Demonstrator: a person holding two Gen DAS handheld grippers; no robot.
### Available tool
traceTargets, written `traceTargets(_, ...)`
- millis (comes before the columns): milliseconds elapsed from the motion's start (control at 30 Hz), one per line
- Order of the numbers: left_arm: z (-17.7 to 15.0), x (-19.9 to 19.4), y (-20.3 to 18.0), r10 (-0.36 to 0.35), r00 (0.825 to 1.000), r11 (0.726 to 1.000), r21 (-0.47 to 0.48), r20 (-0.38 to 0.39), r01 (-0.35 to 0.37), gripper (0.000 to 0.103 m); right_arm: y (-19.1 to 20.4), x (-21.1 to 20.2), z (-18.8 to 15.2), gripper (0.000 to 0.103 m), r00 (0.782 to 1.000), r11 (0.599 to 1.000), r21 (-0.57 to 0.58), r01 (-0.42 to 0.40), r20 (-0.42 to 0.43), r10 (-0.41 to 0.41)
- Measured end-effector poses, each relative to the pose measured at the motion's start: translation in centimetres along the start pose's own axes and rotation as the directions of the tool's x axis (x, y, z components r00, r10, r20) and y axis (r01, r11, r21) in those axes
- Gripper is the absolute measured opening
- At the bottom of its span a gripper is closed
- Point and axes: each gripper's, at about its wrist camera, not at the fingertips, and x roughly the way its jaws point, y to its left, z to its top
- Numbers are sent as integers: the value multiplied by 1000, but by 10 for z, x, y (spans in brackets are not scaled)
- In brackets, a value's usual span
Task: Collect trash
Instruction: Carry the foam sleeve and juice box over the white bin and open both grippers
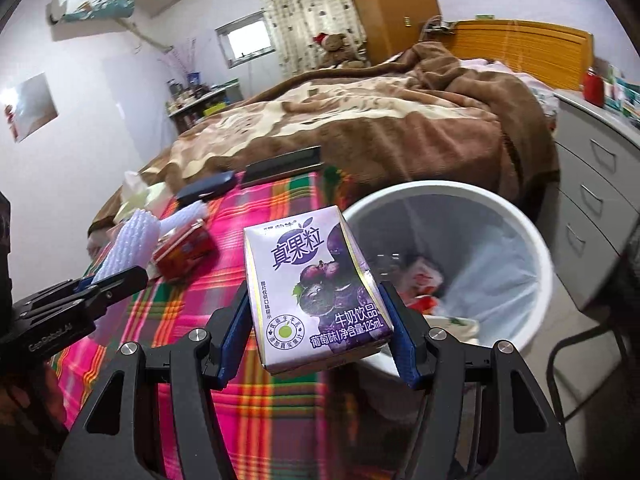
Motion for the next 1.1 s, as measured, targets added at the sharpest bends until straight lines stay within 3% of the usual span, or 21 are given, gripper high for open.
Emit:
traceTargets(267,12,19,-37,-61,998,997,55,-17,62,31,-22,-7,6,62,997,997,23,70,18,-71)
traceTargets(667,24,70,-94,-166,981,978,111,-101,177,31,-65,11,13,62,986,984,70,164,-44,-161)
traceTargets(933,29,96,-112,-167,977,975,124,-130,183,31,-80,18,14,62,977,978,63,201,-81,-195)
traceTargets(1033,28,102,-114,-163,978,977,116,-130,178,34,-84,22,13,63,976,979,64,196,-106,-188)
traceTargets(1100,28,104,-114,-164,977,977,113,-134,179,44,-86,23,13,63,978,981,72,179,-120,-170)
